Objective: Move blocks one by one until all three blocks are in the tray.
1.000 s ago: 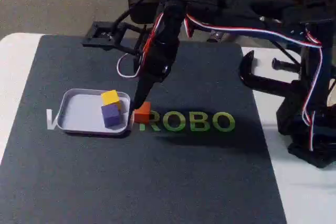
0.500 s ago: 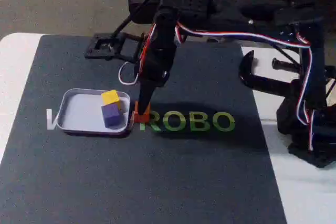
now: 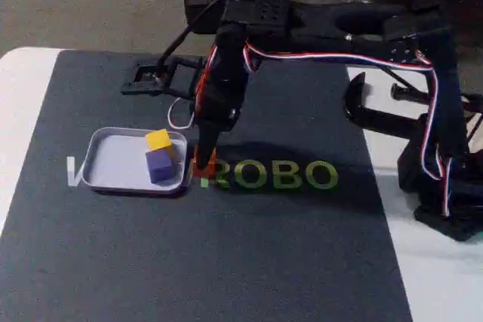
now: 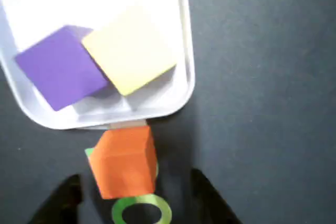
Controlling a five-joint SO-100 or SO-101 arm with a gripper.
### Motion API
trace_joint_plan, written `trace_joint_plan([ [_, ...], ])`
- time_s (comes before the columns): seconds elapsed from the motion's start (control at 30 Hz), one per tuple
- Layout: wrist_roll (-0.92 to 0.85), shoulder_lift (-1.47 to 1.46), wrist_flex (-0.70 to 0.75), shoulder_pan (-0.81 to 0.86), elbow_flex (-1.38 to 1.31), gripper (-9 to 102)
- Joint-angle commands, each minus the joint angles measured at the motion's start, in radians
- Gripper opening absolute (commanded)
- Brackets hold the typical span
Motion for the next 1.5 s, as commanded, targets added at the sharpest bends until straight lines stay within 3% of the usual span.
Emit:
trace_joint_plan([
  [0.0,-0.005,0.005,-0.006,-0.008,-0.02,21],
  [0.87,0.0,-0.087,-0.083,0.008,-0.032,14],
  [0.97,0.003,-0.091,-0.086,0.006,-0.035,8],
  [1.07,0.011,-0.087,-0.086,0.005,-0.035,-8],
  [1.47,0.126,0.04,-0.086,-0.026,-0.058,-8],
])
